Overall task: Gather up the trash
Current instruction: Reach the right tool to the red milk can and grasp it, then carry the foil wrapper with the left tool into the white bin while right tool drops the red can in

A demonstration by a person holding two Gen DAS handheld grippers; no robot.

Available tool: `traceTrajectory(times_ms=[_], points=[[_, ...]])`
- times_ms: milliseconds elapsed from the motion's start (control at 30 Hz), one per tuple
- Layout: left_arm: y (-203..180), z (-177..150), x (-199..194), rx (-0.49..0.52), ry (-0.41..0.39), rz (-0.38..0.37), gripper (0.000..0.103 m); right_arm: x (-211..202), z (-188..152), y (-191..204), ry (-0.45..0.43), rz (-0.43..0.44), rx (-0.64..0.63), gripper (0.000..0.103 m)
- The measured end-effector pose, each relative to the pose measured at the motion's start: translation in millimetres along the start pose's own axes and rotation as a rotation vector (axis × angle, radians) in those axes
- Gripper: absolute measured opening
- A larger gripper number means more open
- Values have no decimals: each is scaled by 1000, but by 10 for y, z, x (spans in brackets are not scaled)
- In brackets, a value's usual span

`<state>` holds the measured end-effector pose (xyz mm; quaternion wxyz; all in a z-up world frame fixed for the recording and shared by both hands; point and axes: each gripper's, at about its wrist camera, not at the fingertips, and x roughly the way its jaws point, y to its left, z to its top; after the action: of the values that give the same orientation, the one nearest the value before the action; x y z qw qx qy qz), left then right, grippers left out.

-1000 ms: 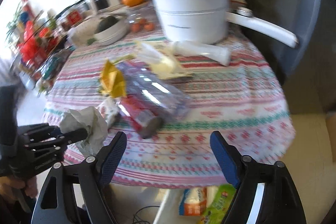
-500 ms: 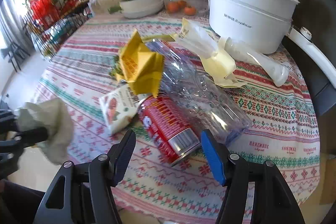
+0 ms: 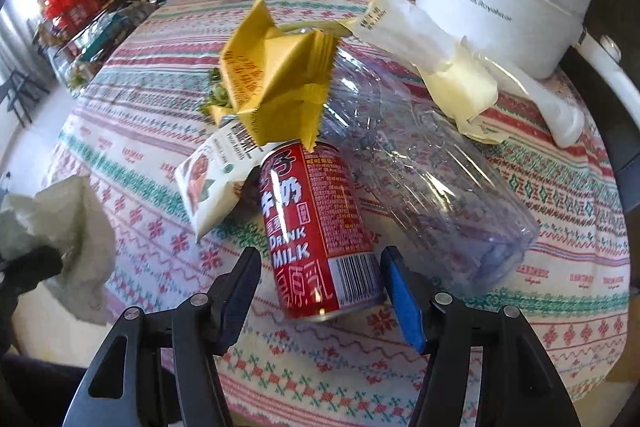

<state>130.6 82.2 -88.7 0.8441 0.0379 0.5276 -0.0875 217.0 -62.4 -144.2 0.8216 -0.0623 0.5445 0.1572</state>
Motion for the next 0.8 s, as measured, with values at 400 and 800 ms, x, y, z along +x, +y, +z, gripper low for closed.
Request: traceTrajectory(times_ms=[400, 800], points=[[-196, -22, -310, 55, -112, 31, 23, -456, -61, -16, -60, 74, 36, 56], [-430, -74, -573, 109, -206, 11, 23, -1240, -402, -240, -126, 101, 77, 56]])
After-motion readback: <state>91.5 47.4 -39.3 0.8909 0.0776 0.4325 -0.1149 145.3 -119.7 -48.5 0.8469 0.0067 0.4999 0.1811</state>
